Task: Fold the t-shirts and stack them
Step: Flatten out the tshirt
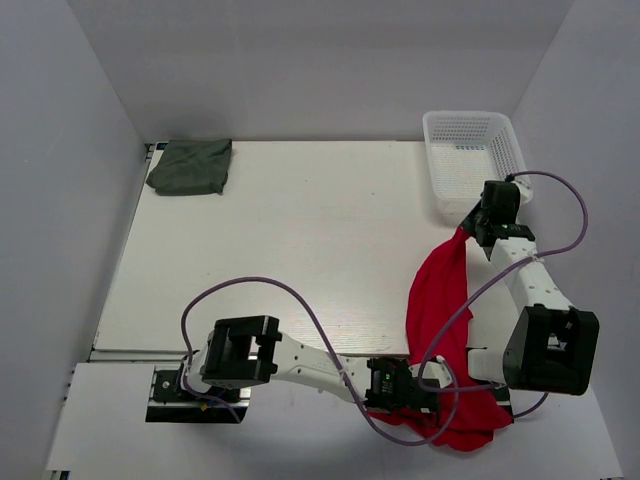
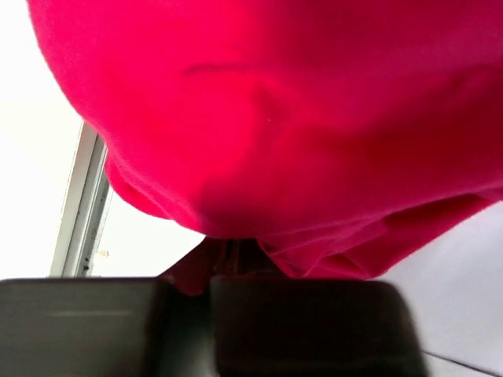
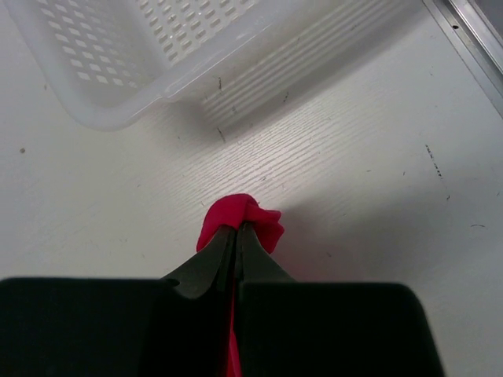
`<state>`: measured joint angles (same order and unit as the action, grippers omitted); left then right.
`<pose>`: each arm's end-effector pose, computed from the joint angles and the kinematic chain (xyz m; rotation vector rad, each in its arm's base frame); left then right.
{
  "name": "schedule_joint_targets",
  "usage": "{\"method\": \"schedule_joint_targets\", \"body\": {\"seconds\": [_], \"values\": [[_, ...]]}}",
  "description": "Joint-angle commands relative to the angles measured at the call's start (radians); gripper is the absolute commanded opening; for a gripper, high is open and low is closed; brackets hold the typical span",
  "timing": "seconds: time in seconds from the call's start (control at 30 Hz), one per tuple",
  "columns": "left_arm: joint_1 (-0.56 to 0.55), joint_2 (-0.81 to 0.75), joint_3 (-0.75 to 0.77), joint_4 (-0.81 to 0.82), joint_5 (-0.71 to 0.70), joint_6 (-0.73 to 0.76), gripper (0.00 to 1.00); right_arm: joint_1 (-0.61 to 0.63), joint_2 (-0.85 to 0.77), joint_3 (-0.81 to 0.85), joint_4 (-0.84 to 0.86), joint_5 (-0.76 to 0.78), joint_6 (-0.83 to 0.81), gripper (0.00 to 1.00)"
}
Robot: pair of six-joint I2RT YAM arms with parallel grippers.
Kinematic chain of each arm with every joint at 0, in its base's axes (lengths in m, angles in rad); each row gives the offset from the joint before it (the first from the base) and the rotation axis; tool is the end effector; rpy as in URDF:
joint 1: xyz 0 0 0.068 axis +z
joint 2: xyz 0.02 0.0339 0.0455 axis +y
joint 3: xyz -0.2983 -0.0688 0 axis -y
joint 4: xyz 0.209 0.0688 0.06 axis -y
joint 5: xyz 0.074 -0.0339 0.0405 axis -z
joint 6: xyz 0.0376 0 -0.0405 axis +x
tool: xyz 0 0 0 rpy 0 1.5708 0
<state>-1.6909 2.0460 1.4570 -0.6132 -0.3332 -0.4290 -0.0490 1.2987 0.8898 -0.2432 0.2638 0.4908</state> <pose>-0.0361 -0.4016 0.2104 1.5054 2.2023 -0.2144 0.2424 -0.0217 0.3058 0.7232 2.0747 -0.0462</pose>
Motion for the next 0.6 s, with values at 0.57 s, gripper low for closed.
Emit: {"method": "schedule_joint_targets", "body": {"seconds": [0.57], "values": [[0.181,-0.605,-0.132,-0.413,-0.845,-0.452,0.0,-0.002,-0.265,0.023,0.148,-0.299,-0.181,0.0]]}}
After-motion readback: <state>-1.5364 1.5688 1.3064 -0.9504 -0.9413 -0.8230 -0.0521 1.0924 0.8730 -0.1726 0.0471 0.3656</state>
